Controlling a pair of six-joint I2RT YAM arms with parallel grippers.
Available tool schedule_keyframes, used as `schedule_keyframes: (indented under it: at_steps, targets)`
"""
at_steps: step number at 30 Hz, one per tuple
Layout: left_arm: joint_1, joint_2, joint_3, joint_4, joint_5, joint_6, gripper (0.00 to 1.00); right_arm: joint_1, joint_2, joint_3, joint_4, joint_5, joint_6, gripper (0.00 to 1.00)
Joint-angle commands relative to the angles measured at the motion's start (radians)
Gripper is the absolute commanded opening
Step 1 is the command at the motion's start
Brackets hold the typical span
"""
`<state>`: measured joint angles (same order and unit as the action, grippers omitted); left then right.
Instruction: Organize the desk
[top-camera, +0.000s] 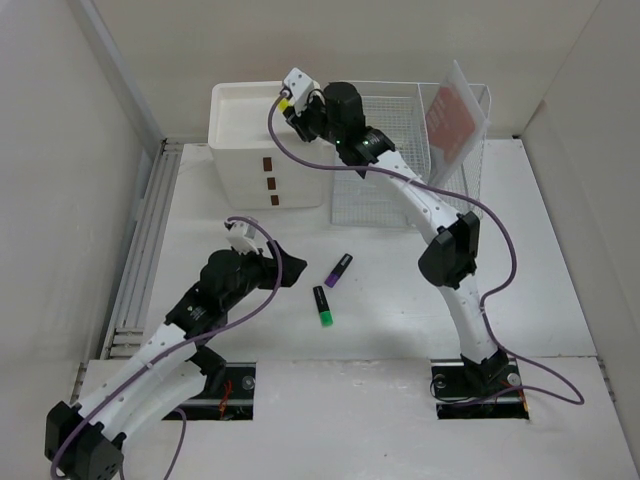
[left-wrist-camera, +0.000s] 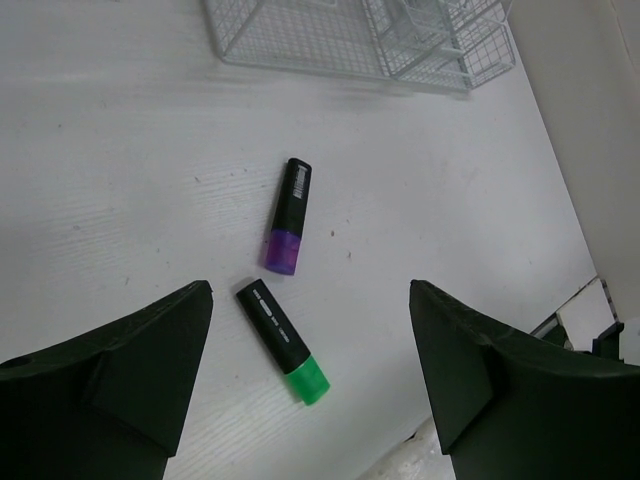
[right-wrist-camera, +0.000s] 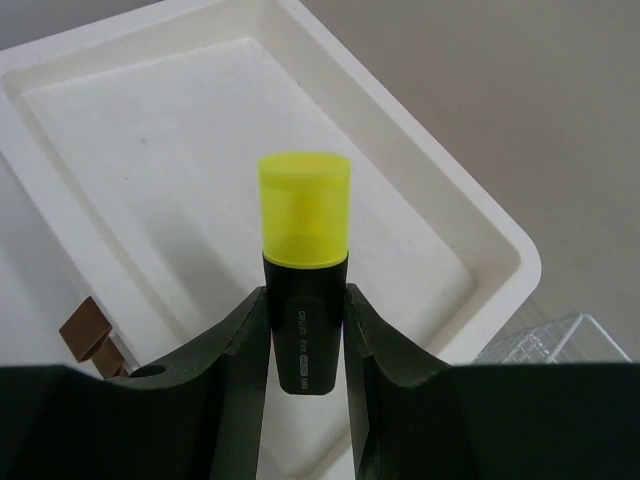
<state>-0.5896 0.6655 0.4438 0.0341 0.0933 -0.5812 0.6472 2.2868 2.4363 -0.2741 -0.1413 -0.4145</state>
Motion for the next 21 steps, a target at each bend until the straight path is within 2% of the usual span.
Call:
schedule_keyframes:
  at_steps: [1,3,5,6,8,16,21]
  targets:
    - [-0.012,-0.01,-0.011,0.082,-0.001,0.006,0.77,-0.017,0.019,0.085,0.102,-0.032,0.016,0.0]
    - [-0.012,-0.01,-0.02,0.082,-0.001,0.006,0.79,-0.017,0.043,0.098,0.102,-0.032,0.016,0.03]
    - [-0.012,0.002,-0.02,0.092,-0.001,0.006,0.79,-0.027,0.052,0.107,0.102,-0.032,0.016,0.19]
    - [-0.012,0.017,-0.02,0.101,-0.001,0.006,0.79,-0.027,0.053,0.107,0.102,-0.032,0.016,0.49]
    - [-0.012,0.048,-0.042,0.122,-0.001,0.006,0.77,-0.027,0.053,0.098,0.102,-0.032,0.016,0.67]
    - [-0.081,0.127,-0.051,0.132,-0.046,-0.005,0.71,-0.037,0.001,0.055,0.102,-0.052,0.016,0.7]
    - [-0.118,0.117,-0.042,0.11,-0.084,-0.023,0.69,-0.037,-0.15,-0.066,0.102,-0.092,0.025,0.7]
